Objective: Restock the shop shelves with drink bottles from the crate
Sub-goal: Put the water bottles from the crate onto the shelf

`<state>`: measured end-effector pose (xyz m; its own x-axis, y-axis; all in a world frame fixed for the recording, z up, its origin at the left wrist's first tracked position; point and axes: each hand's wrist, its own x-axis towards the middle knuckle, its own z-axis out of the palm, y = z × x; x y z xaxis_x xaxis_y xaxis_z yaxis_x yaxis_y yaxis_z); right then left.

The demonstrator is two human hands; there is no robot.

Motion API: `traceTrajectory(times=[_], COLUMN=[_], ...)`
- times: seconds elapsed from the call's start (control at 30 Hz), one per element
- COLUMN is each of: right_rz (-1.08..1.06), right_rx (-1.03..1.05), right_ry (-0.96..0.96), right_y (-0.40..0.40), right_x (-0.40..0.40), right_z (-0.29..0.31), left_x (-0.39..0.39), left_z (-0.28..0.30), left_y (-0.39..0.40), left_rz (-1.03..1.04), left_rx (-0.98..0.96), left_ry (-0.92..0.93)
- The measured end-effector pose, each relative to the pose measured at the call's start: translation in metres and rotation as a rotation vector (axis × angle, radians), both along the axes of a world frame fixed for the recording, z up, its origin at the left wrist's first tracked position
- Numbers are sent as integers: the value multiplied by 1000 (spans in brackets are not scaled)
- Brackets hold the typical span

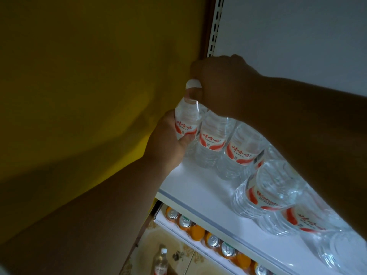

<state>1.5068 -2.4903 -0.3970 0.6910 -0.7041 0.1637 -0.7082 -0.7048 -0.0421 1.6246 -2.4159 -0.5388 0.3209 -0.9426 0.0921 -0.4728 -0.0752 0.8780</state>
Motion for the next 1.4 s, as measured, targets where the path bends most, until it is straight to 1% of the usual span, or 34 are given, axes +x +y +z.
traceTrajectory(times=[0.23, 0.33, 0.4, 0.43, 0.47, 0.57, 0.63, 0.8, 1.07, 1.2, 1.3, 1.4], right_rz=[-29, -44, -106, -138, -168, -228, -241, -272, -286, -293, -290, -288], right_rx=[-20, -15, -56, -74, -83, -70, -63, 18, 19, -5, -63, -39], right_ry=[-5, -112, -204, -209, -168, 73, 155, 176, 192, 140, 37, 64], right_y=[-12, -5, 4, 9, 15, 28, 29, 29, 33, 43, 55, 60], right_x=[-4, -13, -25, -31, -37, -48, -48, -44, -41, -42, -42, -40], right_z=[-8, -4, -3, -3, -4, -7, -7, -4, -1, 0, 1, -1], left_x=[-5, -7, -8, -8, -8, -9, -10, -13, -9, -11, -17, -26], left_z=[3, 4, 4, 5, 5, 5, 4, 3, 9, 14, 13, 10], left_y=[-3, -1, -1, -1, -1, 1, 1, 1, 2, 8, 12, 20], left_rz=[19, 32, 35, 33, 29, 23, 24, 48, -1, -16, 78, 301], left_rx=[9, 12, 13, 9, 5, -3, -14, -13, 8, 31, 26, 89], left_ry=[-76, -68, -46, -37, -28, -16, -23, -29, -36, -27, -49, -31])
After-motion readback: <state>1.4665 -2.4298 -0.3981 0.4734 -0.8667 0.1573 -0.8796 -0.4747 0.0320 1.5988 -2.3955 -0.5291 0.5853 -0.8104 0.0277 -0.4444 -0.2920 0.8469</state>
